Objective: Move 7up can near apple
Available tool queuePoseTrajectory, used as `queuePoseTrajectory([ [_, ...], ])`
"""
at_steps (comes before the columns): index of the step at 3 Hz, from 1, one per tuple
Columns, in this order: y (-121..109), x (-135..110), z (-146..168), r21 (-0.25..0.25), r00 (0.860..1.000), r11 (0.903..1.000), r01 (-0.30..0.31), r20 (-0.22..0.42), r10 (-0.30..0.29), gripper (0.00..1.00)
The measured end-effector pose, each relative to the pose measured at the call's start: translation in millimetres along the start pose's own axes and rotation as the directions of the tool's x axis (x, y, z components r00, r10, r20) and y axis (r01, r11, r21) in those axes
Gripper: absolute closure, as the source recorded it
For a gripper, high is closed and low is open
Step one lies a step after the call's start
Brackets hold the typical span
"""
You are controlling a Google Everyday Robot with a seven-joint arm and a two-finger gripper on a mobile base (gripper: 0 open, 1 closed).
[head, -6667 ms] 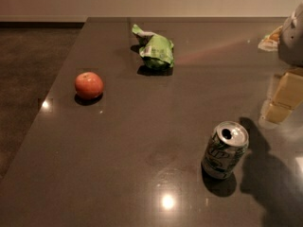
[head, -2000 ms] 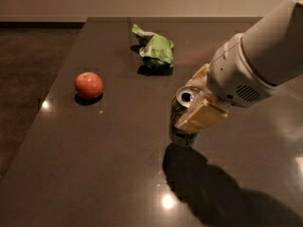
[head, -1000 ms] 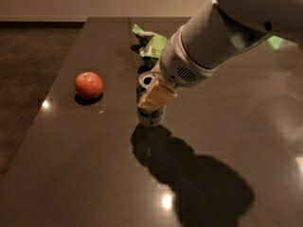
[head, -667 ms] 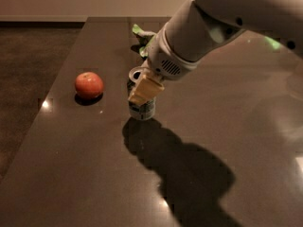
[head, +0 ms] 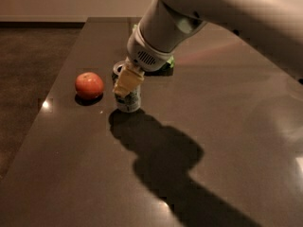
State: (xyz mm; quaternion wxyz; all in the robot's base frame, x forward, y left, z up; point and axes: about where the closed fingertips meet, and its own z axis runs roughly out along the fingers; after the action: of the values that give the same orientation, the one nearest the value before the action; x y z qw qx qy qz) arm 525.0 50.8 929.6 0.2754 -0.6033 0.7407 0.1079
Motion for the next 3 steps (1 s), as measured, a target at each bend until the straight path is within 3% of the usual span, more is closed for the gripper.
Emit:
queuePoseTrajectory([
  [1, -6.3, -10.6, 14.4, -0.017, 1.0, 0.9999, 0.003, -0.019, -0.003, 0.82],
  [3, -16.6, -20.9, 36.1, -0.037, 0.999, 0.9993, 0.003, -0.035, -0.004, 0.36],
])
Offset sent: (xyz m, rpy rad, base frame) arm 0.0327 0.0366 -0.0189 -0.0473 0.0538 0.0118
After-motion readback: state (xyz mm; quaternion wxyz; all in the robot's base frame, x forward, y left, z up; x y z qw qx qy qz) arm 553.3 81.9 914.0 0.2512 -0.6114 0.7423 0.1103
